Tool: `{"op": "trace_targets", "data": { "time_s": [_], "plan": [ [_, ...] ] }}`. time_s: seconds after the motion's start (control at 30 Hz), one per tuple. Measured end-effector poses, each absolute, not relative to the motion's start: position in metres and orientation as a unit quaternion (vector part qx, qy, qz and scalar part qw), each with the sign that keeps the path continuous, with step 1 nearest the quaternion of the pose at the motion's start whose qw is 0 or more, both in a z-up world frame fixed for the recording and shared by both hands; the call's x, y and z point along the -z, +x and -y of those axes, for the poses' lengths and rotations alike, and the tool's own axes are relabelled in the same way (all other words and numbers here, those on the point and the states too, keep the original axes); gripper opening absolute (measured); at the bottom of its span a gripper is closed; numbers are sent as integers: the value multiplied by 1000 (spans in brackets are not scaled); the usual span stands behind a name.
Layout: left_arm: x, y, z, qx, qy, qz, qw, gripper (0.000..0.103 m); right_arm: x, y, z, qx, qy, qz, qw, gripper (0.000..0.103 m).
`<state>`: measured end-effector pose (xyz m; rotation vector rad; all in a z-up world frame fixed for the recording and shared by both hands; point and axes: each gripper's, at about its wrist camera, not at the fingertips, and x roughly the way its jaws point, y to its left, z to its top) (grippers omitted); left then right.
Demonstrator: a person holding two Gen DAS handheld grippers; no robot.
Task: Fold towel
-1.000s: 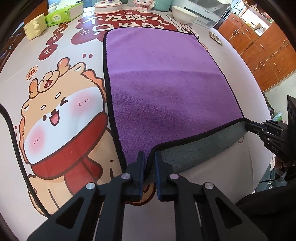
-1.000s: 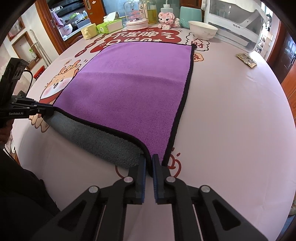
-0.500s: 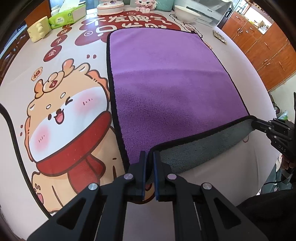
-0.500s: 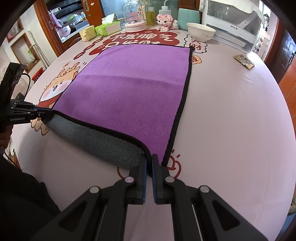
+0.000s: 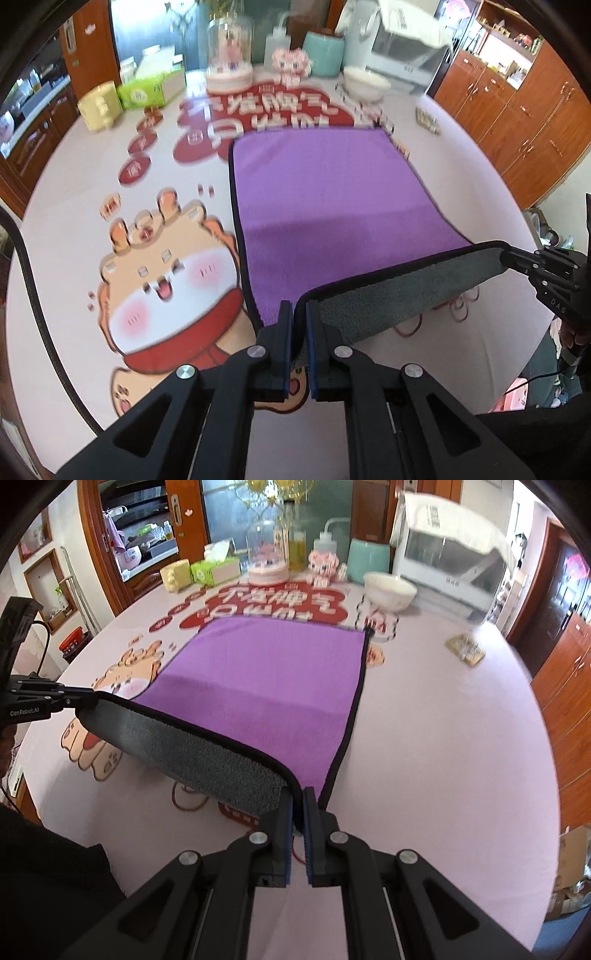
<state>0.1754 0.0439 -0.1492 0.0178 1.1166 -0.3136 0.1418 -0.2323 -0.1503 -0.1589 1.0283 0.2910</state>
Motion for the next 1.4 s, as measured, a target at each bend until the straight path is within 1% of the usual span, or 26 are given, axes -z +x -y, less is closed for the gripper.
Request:
{"op": "trace_targets", "data": {
  "time_s": [0.3,0.7,0.97,1.4],
  "plan": [
    [105,198,-47,150,18,-463,874,5,106,167,229,-127,-103,-442,882,5],
    [86,261,-43,136,34,-410,901,5,85,233,227,-115,-115,-393,905,5],
    [106,318,-42,120,27,-413,902,5,100,288,228,-113,-106,-387,909,5],
    [167,390,-39,92,11,-455,885,5,163,365,232,-119,-86,-425,893,5]
  ]
}}
